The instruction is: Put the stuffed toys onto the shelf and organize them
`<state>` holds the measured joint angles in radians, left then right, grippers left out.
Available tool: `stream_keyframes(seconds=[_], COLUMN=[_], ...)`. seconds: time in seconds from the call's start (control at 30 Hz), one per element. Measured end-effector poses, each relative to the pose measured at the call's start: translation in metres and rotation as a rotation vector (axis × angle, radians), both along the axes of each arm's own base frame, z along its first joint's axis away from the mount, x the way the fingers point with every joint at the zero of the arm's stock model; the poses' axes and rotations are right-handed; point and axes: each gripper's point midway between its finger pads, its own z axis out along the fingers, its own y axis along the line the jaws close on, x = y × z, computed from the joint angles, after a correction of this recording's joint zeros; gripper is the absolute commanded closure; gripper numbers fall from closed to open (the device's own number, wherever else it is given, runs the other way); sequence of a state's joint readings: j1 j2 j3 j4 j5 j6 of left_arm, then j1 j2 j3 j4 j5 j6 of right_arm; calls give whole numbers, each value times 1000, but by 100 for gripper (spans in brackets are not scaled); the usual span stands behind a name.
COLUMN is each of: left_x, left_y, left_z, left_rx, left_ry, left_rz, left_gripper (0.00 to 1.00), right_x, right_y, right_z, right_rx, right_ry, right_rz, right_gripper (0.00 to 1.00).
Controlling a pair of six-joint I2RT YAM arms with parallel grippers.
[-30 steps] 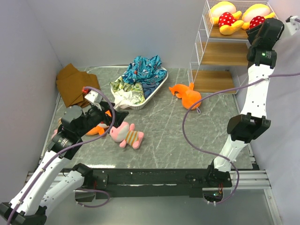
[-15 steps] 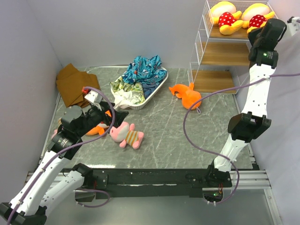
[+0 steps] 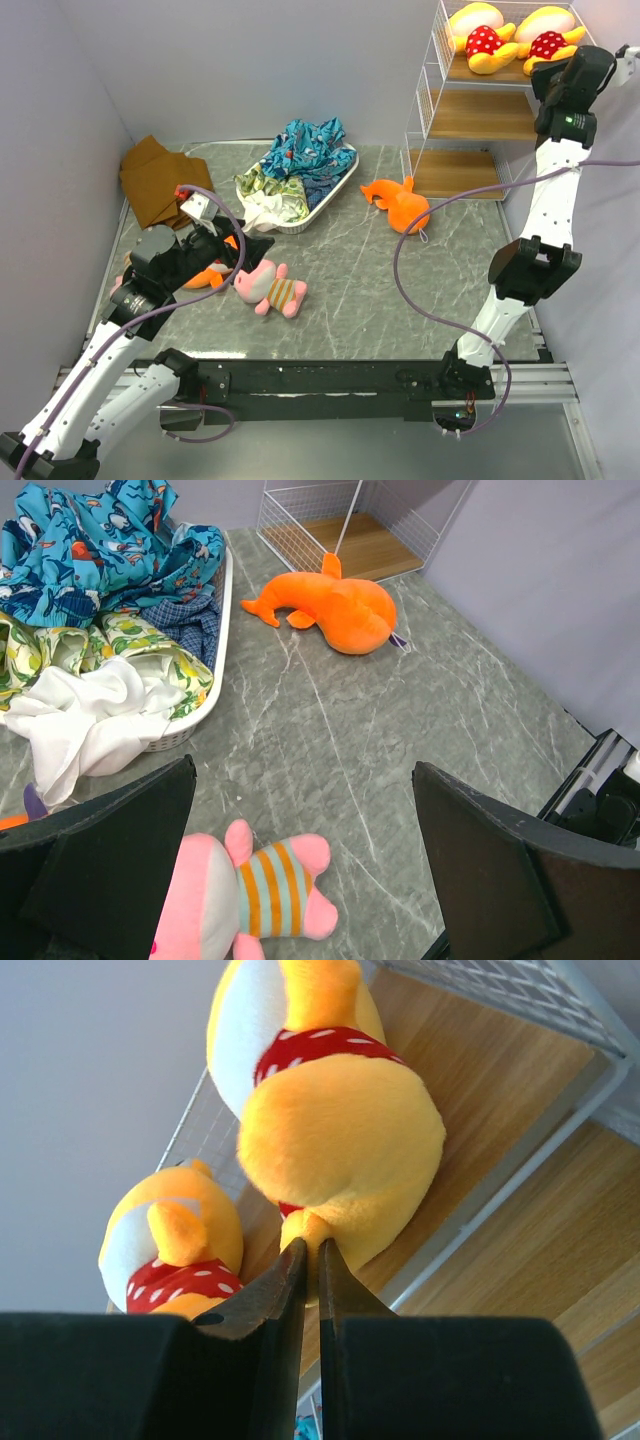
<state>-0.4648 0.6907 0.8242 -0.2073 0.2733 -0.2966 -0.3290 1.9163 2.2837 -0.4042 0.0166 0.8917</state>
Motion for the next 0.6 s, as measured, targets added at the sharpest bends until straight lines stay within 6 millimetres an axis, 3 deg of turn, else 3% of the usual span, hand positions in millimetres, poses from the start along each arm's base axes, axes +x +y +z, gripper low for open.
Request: stream_keyframes(seconds=[0.1,0.2,0.33,0.5,0.53,0.6], left_x=[0,0,0,0,0,0], left_y=[0,0,0,0,0,0], left_z=[0,0,0,0,0,0], left_rx=[0,0,0,0,1,2], left_ry=[0,0,0,0,-1,-2], left_rz=[0,0,0,0,0,0], left_gripper=[4,4,3,4,3,4], right_x=[1,2,2,1,0,-1], right_y=[1,1,1,2,2,1], right_z=[-6,-4,-3,1,2,4], right_rx=[30,45,56,54,53,49], right_ry=[4,-8,-18,-29,-30,-32], right_rz=[17,25,32,42,43,43], right_gripper=[86,76,55,43,35,31])
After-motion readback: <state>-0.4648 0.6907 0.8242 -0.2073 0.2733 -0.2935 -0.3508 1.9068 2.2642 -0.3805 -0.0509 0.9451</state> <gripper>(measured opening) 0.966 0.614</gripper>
